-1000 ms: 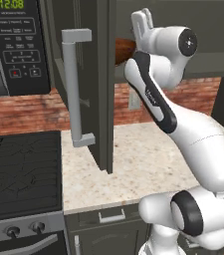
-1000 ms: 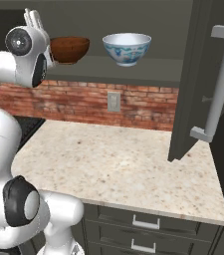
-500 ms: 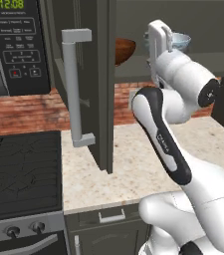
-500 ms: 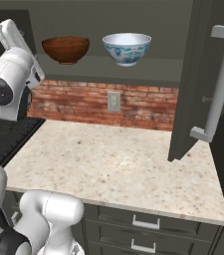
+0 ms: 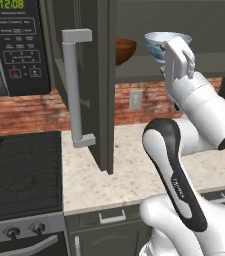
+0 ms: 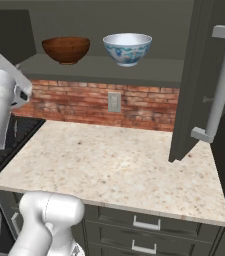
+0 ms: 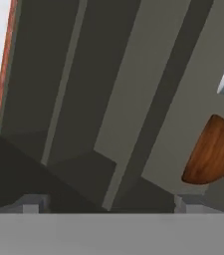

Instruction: Open the cabinet. Pick the bowls from the counter and place them in the cabinet. Then close the cabinet.

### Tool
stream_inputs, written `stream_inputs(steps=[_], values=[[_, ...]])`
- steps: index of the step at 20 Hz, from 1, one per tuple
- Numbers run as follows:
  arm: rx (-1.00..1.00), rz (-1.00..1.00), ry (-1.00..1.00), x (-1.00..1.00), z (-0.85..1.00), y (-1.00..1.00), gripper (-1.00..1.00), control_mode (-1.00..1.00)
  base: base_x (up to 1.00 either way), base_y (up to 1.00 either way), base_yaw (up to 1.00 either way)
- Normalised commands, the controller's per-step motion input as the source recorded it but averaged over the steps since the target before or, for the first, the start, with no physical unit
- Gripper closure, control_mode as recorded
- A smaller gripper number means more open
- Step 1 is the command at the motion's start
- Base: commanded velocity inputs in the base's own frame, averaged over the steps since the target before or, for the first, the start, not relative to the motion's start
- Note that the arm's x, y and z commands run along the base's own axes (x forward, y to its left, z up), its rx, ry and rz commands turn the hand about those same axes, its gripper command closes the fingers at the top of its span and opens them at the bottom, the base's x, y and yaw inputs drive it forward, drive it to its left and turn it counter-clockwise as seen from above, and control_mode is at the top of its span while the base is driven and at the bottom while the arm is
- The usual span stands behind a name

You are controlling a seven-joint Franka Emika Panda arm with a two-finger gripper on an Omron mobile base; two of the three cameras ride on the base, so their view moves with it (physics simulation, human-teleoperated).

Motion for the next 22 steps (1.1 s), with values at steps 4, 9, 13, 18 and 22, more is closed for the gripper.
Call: stream_inputs(steps=[4, 9, 13, 18, 22], values=[[-0.15, 0.0, 0.0, -1.0, 0.08, 0.0, -1.0, -1.0, 0.0, 0.0, 0.0], [-0.18, 0.0, 0.13, -1.0, 0.15, 0.0, -1.0, -1.0, 0.0, 0.0, 0.0], [-0.19, -0.03, 0.21, -1.0, 0.11, 0.0, -1.0, -1.0, 0.0, 0.0, 0.0], [-0.19, -0.05, 0.2, -1.0, 0.01, 0.0, -1.0, -1.0, 0.0, 0.0, 0.0], [-0.27, -0.03, 0.09, -1.0, -0.2, 0.0, -1.0, -1.0, 0.0, 0.0, 0.0]])
